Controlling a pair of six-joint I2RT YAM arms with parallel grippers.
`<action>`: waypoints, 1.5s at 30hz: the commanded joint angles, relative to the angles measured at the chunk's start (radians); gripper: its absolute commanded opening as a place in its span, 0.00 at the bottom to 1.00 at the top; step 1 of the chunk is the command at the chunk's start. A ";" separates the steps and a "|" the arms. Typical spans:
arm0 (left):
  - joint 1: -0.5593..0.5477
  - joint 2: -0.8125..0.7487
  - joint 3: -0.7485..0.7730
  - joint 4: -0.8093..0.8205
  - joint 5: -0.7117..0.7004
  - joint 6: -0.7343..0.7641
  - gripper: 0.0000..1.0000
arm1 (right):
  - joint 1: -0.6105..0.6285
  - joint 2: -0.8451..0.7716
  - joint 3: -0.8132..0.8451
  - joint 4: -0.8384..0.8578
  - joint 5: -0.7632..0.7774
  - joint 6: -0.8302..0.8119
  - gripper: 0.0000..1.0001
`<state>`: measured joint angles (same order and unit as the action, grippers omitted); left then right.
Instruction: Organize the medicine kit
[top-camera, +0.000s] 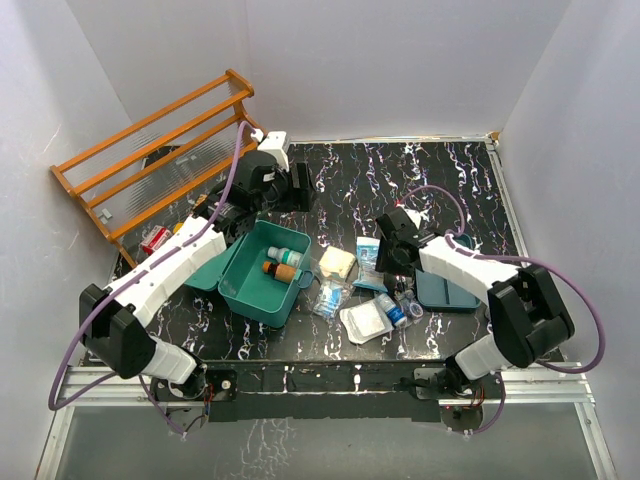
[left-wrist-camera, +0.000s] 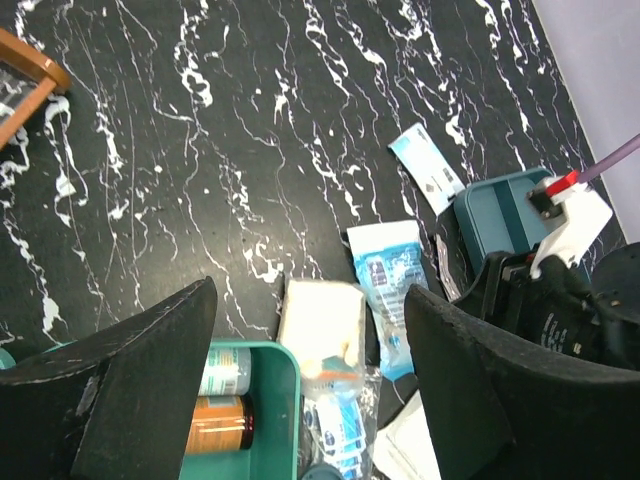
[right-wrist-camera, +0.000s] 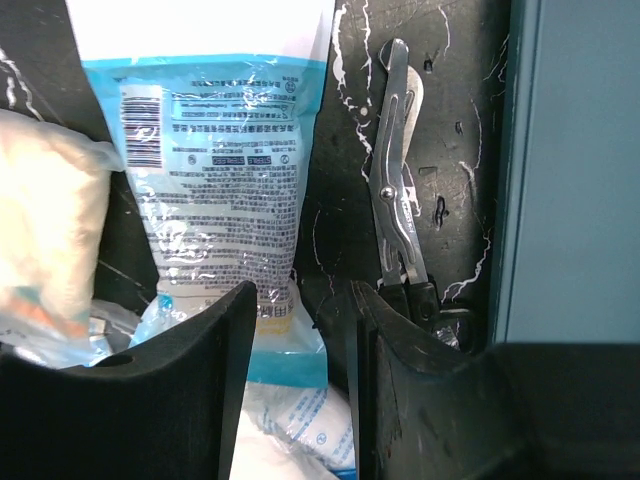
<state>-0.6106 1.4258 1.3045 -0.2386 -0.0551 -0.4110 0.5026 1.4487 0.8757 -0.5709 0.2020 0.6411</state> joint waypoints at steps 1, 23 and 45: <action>0.007 0.010 0.063 0.045 -0.042 0.037 0.74 | -0.008 0.024 0.033 0.059 -0.027 -0.034 0.38; 0.044 0.073 0.126 0.020 -0.056 0.041 0.75 | -0.037 0.173 0.087 0.138 -0.027 -0.119 0.15; 0.188 0.010 0.156 -0.066 -0.160 -0.051 0.77 | -0.035 0.008 0.413 0.314 -0.253 -0.421 0.00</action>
<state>-0.4335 1.4963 1.4063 -0.3138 -0.1856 -0.4553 0.4698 1.5150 1.2121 -0.4042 0.1375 0.2939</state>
